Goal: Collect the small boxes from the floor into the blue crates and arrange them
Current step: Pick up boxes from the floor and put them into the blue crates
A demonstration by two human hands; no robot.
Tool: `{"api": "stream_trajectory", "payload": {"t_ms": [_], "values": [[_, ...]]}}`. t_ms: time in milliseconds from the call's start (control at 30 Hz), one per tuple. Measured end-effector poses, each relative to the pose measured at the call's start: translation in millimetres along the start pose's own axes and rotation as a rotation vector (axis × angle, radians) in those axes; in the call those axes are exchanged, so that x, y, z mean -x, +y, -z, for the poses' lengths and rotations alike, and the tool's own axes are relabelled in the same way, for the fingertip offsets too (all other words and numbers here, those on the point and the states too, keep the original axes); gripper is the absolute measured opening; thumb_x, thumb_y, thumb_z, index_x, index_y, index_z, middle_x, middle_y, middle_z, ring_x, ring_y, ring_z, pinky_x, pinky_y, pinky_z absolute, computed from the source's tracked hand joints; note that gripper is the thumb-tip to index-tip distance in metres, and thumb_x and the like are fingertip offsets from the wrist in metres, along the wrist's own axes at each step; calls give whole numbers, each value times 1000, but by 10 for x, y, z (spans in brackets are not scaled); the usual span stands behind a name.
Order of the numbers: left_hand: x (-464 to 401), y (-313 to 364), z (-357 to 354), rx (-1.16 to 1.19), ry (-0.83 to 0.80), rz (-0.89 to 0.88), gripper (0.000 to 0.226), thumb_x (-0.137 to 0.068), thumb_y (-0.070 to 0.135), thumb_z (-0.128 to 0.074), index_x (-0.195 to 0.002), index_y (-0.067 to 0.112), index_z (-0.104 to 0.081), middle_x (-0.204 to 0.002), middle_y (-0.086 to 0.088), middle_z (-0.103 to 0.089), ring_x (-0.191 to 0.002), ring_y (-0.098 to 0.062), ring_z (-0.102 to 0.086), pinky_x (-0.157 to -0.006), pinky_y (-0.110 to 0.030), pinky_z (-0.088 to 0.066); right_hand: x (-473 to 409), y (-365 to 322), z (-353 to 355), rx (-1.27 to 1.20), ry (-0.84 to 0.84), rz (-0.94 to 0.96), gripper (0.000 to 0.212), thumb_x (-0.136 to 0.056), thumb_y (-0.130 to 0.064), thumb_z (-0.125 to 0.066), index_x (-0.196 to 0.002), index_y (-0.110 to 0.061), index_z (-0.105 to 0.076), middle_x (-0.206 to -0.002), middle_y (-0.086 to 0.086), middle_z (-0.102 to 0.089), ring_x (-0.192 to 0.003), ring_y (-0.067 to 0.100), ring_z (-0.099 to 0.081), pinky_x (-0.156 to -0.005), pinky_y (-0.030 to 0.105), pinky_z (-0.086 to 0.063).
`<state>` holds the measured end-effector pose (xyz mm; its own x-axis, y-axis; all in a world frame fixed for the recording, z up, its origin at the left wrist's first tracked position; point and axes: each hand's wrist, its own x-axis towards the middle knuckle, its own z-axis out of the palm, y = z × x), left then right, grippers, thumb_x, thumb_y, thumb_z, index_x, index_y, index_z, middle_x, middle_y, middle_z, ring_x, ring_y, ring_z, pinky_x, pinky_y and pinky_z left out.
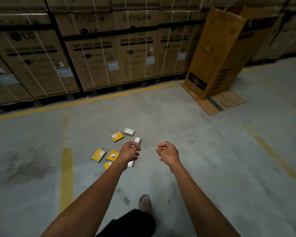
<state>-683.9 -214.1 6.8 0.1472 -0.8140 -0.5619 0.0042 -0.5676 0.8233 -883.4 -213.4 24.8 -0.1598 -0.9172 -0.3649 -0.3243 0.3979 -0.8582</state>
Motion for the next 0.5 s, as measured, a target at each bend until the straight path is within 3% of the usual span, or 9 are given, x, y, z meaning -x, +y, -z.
{"api": "stream_trajectory", "payload": {"t_ms": [200, 500], "values": [[-867, 246, -339, 53, 64, 32, 20, -91, 7, -62, -108, 13, -69, -89, -6, -70, -68, -20, -62, -60, -28, -53, -994, -114, 108, 108, -63, 31, 14, -84, -15, -76, -96, -24, -75, -90, -5, -74, -87, 14, -72, -85, 44, -63], [-1611, 649, -391, -6, 231, 55, 16, -92, 8, -63, -106, 14, -69, -89, -7, -69, -70, -21, -62, -65, -31, -54, -2187, -627, -51, 255, -224, 123, 14, -84, -17, -76, -97, -24, -75, -90, -8, -74, -85, 11, -71, -86, 43, -62]]}}
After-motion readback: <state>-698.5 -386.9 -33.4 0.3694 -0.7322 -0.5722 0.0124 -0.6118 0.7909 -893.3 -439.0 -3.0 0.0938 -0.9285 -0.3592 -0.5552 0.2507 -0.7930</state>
